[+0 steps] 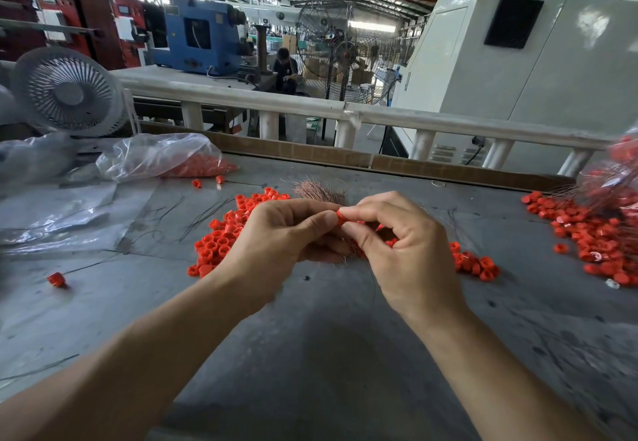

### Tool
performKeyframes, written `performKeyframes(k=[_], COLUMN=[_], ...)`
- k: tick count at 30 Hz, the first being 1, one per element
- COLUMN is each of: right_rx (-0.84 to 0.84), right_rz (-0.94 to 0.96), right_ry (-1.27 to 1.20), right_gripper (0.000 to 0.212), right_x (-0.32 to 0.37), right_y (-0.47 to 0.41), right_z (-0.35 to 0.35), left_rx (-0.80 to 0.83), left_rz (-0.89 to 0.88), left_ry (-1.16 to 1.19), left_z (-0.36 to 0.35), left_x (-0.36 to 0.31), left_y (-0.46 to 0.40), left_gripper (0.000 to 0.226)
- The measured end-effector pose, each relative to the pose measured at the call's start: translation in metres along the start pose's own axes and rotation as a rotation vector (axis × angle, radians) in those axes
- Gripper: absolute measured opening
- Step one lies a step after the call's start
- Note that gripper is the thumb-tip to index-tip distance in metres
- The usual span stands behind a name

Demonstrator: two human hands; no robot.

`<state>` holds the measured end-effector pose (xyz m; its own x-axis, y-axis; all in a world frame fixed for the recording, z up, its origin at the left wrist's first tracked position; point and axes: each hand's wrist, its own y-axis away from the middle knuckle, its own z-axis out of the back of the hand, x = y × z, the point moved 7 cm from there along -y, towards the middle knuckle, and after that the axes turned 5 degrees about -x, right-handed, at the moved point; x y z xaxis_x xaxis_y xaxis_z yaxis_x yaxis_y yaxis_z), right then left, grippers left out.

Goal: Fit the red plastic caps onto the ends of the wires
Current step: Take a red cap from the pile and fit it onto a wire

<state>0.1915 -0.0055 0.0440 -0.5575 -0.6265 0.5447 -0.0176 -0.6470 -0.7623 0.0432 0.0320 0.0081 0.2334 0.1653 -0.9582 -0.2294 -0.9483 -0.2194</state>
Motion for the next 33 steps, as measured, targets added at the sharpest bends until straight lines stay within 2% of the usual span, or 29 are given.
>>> performKeyframes(k=[9,14,22,33], right_rx=[-0.045,-0.08,-0.106,-0.088], right_rz=[0.027,0.081,0.09,0.097], right_ry=[0.196,0.255,0.211,0.178], right_gripper=[0.018,0.012,0.005,0.006], right_x=[0.009,0.014,0.013,0.013], right_y=[0.005,0.007,0.007,0.006], right_z=[-0.006,-0.005,-0.005,-0.005], left_rx=[0.046,0.055,0.047,0.054], left_rz=[0.043,0.044,0.068,0.059], left_ry=[0.009,0.021,0.072,0.079], left_z=[-0.002,-0.005,-0.005,-0.005], left_x=[0.003,0.001,-0.001,-0.003], left_y=[0.001,0.002,0.003,0.003], left_gripper=[0.021,0.018,0.021,0.016])
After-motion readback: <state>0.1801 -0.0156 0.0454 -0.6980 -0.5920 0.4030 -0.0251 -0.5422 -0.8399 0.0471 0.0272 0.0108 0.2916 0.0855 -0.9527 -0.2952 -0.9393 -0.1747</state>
